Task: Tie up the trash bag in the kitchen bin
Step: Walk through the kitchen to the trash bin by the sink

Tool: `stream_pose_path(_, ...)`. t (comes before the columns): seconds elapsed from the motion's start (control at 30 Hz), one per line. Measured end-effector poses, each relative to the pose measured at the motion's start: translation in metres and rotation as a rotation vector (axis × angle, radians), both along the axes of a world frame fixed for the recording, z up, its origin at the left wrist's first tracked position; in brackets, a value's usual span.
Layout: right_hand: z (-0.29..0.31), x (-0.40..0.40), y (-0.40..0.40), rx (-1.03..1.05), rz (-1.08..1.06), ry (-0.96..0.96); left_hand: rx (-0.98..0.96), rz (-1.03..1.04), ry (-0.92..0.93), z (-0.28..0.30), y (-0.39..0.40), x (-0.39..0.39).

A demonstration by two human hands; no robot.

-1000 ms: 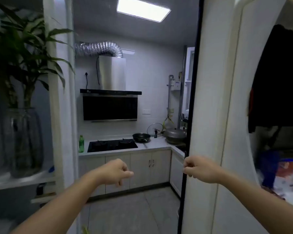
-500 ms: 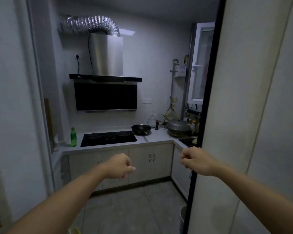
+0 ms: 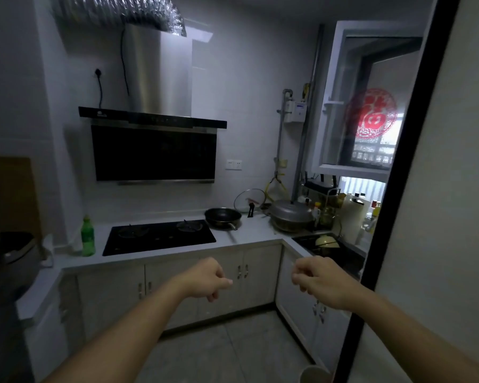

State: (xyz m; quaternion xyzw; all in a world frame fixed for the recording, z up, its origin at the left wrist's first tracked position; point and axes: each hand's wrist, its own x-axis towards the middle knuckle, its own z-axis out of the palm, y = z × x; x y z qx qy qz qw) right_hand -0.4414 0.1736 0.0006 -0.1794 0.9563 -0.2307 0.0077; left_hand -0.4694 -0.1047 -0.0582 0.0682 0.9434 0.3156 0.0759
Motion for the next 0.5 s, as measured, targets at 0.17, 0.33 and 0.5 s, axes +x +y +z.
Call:
stream_pose_path(0.17, -0.007, -0.094, -0.019, -0.004, 0.007, 0.034, -0.073, 0.054, 0.041, -0.005, -0.036, -0.087)
stream_pose_path(0.33, -0.007, -0.195, -0.032, 0.021, 0.011, 0.049, -0.050, 0.084, 0.061, 0.001, -0.068, -0.175)
stream_pose_path(0.5, -0.003, -0.282, -0.043, 0.038, -0.021, 0.075, -0.019, 0.059, 0.058, 0.004, -0.092, -0.259)
